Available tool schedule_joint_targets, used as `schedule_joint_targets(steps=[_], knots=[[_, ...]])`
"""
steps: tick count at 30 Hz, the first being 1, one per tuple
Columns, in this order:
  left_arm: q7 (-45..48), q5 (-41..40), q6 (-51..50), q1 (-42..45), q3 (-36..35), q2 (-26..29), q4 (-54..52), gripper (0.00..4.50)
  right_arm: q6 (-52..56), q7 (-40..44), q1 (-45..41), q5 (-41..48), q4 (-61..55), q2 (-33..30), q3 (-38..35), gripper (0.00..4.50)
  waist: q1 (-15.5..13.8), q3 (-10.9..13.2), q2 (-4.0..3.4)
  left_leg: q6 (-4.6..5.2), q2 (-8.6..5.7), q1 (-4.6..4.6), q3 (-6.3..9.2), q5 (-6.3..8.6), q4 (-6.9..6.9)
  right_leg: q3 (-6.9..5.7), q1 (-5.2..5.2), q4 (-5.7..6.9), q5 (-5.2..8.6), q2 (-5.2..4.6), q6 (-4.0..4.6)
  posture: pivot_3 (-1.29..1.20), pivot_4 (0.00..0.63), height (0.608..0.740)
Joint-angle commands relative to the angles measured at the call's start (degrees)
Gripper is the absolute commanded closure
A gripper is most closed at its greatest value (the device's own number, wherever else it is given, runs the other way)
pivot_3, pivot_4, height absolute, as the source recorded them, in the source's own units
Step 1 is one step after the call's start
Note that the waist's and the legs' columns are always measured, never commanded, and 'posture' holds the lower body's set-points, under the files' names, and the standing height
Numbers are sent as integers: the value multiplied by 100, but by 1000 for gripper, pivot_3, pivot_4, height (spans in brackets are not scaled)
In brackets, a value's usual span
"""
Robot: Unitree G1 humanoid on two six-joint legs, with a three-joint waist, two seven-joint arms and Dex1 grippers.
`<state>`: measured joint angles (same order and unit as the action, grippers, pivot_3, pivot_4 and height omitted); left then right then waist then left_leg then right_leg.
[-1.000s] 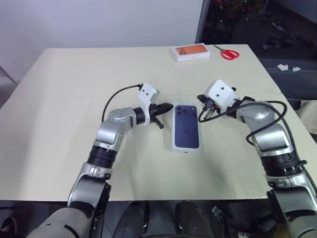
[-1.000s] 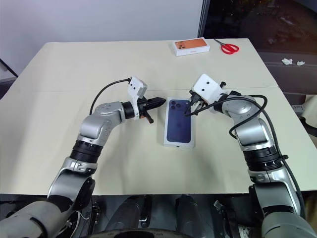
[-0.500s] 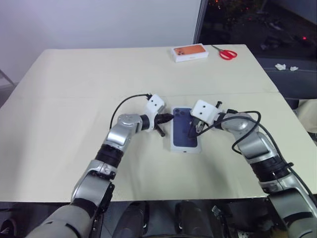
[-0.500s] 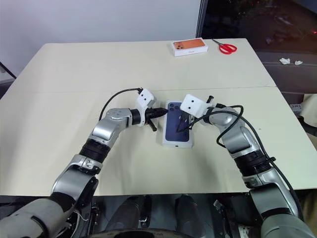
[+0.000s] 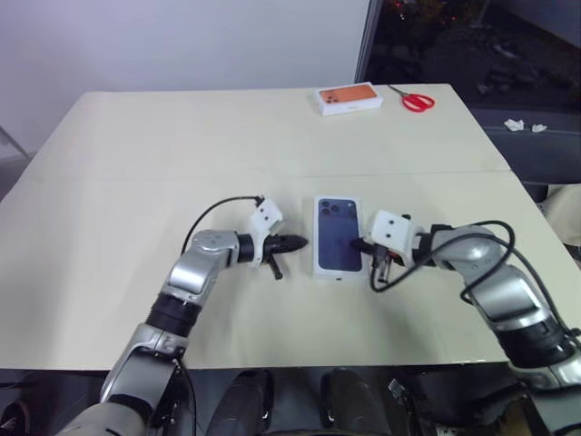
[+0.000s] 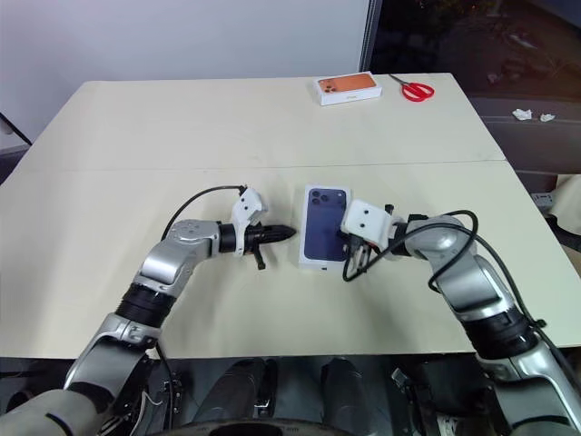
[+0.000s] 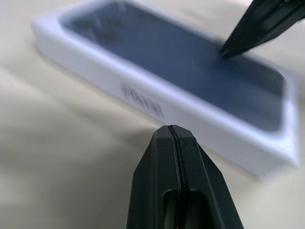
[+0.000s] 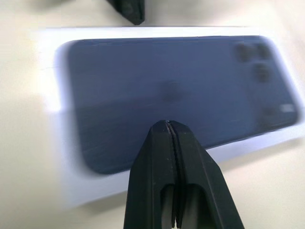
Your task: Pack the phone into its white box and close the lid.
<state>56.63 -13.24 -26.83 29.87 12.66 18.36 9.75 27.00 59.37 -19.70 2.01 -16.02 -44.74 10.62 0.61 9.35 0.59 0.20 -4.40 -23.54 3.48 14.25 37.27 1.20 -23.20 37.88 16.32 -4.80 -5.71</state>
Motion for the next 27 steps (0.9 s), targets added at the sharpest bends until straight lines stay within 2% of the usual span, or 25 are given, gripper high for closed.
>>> schedule_joint_targets(steps=[1, 5, 9, 10, 12, 14, 19, 20, 27], knots=[[369, -235, -80, -48, 87, 164, -583, 4500, -23, 370, 169, 318, -286, -158, 51, 4465, 0, 0, 0, 0, 0, 0, 0, 0, -1, 1, 0, -1, 0, -1, 0, 0, 150, 740], [303, -187, 57, -88, 13, 228, -588, 4500, -157, 341, 134, 294, -177, -195, 52, 4465, 0, 0, 0, 0, 2, 2, 0, 0, -1, 4, 1, -1, 0, -2, 0, 0, 150, 740], [200, -577, -375, -18, -482, 337, -666, 4500, 5, -20, -155, 453, 118, 125, -202, 4465, 21, 1, 2, 0, 6, 2, 0, 0, -2, 5, 0, -1, 0, 1, 0, 0, 150, 740], [178, -633, -453, -12, -543, 374, -695, 4250, 40, -78, -220, 481, 199, 173, -250, 4494, 17, 2, 0, 0, 8, 2, 0, 0, -2, 6, -2, -1, 0, 2, 0, 0, 150, 740], [270, -915, -698, -86, -823, 611, -935, 3670, 356, -170, -437, 864, 342, 340, -581, 3955, 18, 6, 5, -1, 8, 2, 0, 0, -4, 6, -5, 0, 0, 2, 0, 0, 150, 740], [177, -1006, -536, -184, -1150, 804, -1098, 2707, 445, -156, -506, 1112, 357, 377, -778, 3159, 6, 7, 3, -1, 8, 0, -1, 0, -5, 8, -7, 0, 0, 1, 0, 0, 150, 740], [322, -1477, -785, -473, -1728, 1309, -1384, 24, 430, -12, -351, 1481, 270, 272, -1054, 506, -5, 7, 3, -1, 7, 0, 0, 1, -6, 6, -2, -7, 0, -2, 1, 0, 150, 740], [290, -1494, -723, -574, -1872, 1429, -1478, 0, 413, 53, -279, 1547, 230, 196, -1116, 29, -6, 7, 3, 0, 7, 0, -1, 2, -6, 6, -2, -8, 0, -3, 1, 0, 150, 740], [472, -1566, -449, -1422, -2407, 2200, -1665, 0, 306, 595, 57, 2005, 289, -431, -1560, 29, 2, 7, 0, 2, 8, 1, -2, 3, -14, 6, -3, -11, 1, -9, 1, 0, 150, 740]])
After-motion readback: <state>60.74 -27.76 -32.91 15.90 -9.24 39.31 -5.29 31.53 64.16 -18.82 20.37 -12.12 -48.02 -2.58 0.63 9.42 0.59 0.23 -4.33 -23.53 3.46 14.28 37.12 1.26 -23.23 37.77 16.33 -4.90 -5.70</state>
